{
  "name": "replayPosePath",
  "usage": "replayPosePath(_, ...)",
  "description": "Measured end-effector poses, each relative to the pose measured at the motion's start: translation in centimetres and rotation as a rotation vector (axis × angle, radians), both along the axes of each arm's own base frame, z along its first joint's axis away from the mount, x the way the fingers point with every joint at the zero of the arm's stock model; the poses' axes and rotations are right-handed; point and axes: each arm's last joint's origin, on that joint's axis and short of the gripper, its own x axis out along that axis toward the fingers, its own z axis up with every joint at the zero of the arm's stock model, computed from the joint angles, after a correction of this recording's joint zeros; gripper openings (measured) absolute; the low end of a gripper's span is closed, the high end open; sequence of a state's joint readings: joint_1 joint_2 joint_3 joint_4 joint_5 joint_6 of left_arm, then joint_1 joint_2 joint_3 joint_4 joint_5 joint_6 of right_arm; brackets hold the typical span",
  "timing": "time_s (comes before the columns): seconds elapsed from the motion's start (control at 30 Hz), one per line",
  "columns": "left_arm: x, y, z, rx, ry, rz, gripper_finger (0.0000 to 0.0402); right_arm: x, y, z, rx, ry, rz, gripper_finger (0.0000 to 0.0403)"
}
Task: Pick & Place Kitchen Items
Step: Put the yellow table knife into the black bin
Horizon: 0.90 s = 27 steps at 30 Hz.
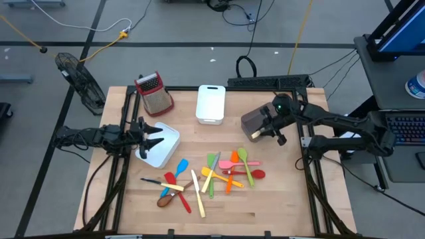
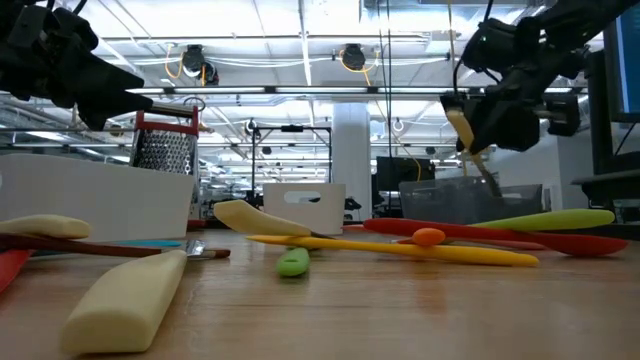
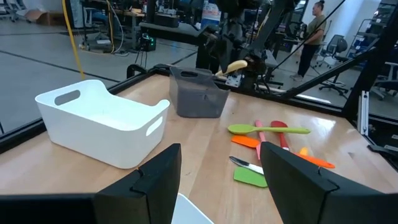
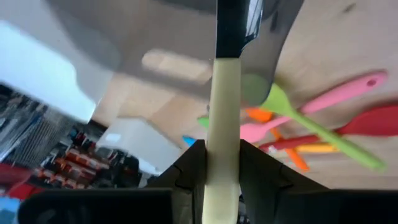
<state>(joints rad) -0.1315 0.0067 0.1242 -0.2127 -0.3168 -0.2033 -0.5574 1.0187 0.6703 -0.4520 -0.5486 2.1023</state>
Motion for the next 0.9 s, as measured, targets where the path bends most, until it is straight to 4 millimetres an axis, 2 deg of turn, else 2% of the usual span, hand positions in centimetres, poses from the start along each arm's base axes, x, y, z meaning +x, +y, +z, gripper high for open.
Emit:
replayPosePath(0.13,0.0,0.0,0.0,0.022,0.004,-0.002,0.0225,-0.4,0.1,-1.9,0.003,0.004,-0.011,0.007)
replayPosePath(0.27,0.0,0.0,0.0,0.025,0.004,-0.002,0.0225,-0.3,-0.1,-2.9,-0.06,-0.054,-0.037,0.007)
replayPosePath(0.47,0.0,0.0,0.0,0.025,0.005,-0.003,0.0225,-0.5,0.0,-3.7,-0.057,-0.048,-0.053,0.0079)
replayPosePath(0.9,0.0,0.0,0.0,0.021,0.003,-0.002,0.0225,-0.6,0.1,-3.9,-0.08,-0.049,-0.03,0.0145)
